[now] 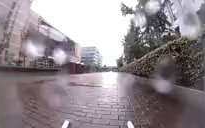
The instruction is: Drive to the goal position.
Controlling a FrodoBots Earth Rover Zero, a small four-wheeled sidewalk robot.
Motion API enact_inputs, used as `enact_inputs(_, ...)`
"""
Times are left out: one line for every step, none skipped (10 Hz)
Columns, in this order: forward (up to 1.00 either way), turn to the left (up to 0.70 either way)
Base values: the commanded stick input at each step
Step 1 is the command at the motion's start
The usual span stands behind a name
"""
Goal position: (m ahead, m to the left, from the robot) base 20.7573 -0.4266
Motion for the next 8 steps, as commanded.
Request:
enact_inputs(0.7,0.0)
enact_inputs(0.7,0.0)
enact_inputs(0.7,0.0)
enact_inputs(0.7,0.0)
enact_inputs(0.7,0.0)
enact_inputs(0.7,0.0)
enact_inputs(0.7,0.0)
enact_inputs(0.7,0.0)
